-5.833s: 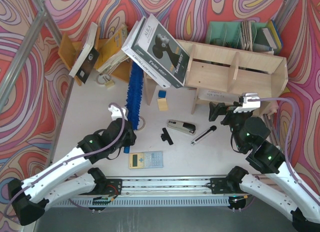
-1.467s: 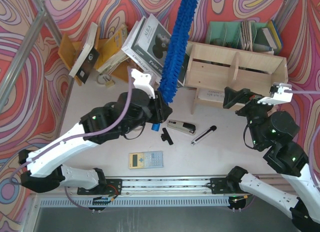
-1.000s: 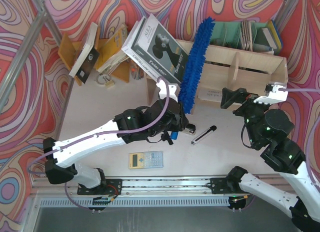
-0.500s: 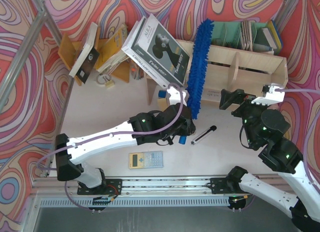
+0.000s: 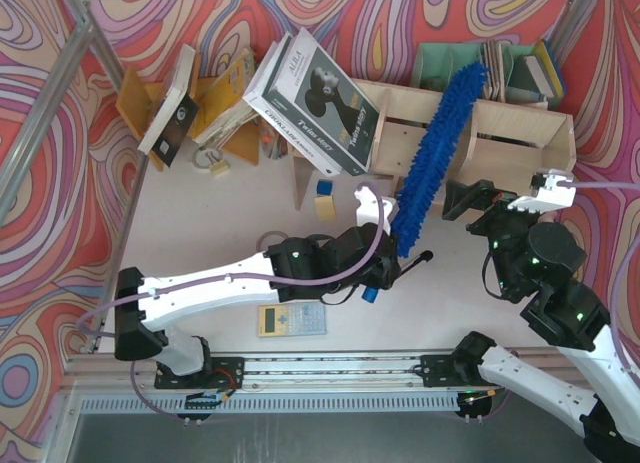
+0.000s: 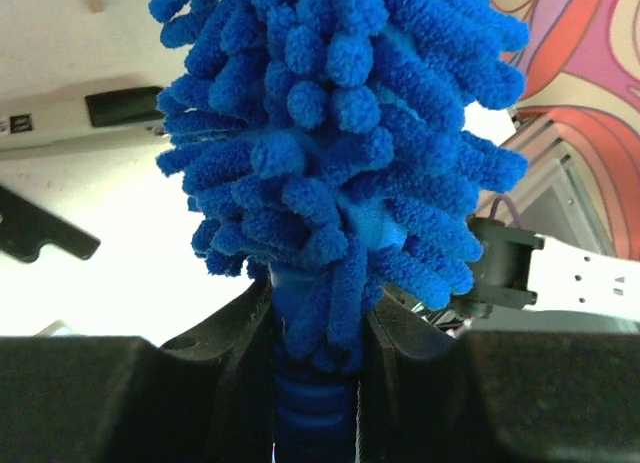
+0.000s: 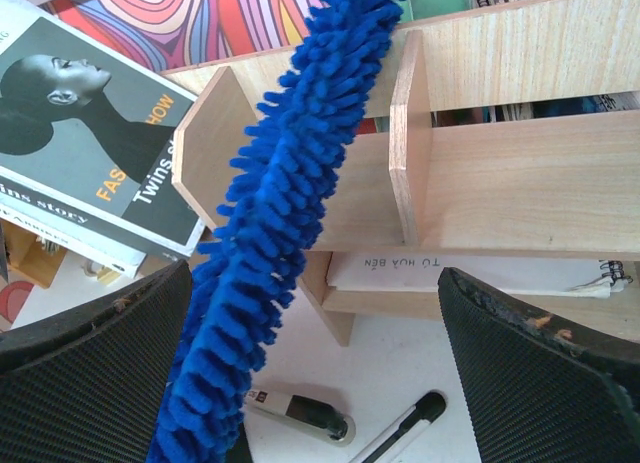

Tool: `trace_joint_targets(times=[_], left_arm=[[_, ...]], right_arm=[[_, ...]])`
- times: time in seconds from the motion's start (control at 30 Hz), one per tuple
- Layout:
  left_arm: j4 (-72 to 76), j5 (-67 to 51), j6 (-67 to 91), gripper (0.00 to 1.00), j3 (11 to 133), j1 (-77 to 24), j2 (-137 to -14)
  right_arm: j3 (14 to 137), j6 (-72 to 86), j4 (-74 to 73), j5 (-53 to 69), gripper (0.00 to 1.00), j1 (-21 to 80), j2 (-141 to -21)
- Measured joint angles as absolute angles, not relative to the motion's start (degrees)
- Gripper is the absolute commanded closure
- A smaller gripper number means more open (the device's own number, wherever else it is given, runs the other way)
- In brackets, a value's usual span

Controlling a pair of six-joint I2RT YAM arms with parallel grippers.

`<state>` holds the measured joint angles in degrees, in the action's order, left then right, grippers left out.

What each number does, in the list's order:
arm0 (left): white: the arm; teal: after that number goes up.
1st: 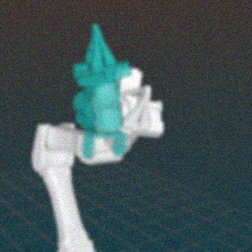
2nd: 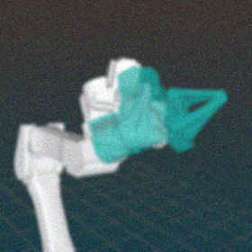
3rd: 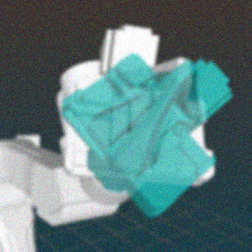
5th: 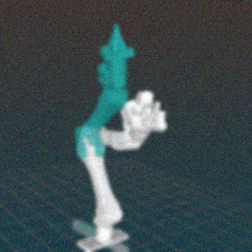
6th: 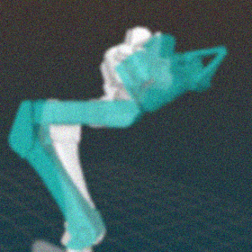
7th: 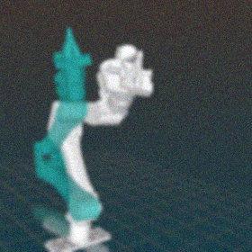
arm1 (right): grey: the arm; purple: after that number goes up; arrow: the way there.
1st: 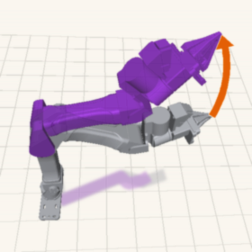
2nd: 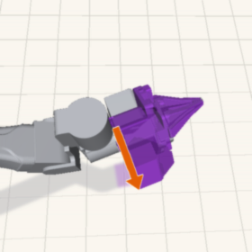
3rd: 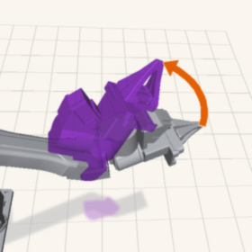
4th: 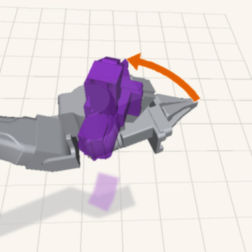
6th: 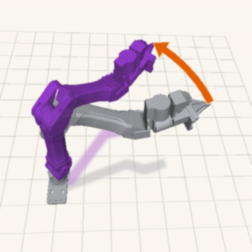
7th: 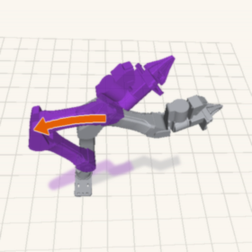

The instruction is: Dust the bookshelf with a duster

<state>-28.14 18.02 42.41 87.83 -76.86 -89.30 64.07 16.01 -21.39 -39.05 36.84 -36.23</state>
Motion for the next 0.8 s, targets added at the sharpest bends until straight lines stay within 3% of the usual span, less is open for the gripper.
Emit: trace_joint_targets(times=[0.3,0.8], left_arm=[[-29.1,21.93,45.47,1.0,77.54,-77.38,-79.75],[-35.05,27.24,50.61,1.0,72.27,-82.21,-74.74]], right_arm=[[62.92,16.38,-21.37,-39.05,0.01,36.84,-36.23],[62.0,16.82,-21.37,-39.03,0.01,36.84,-36.34]])
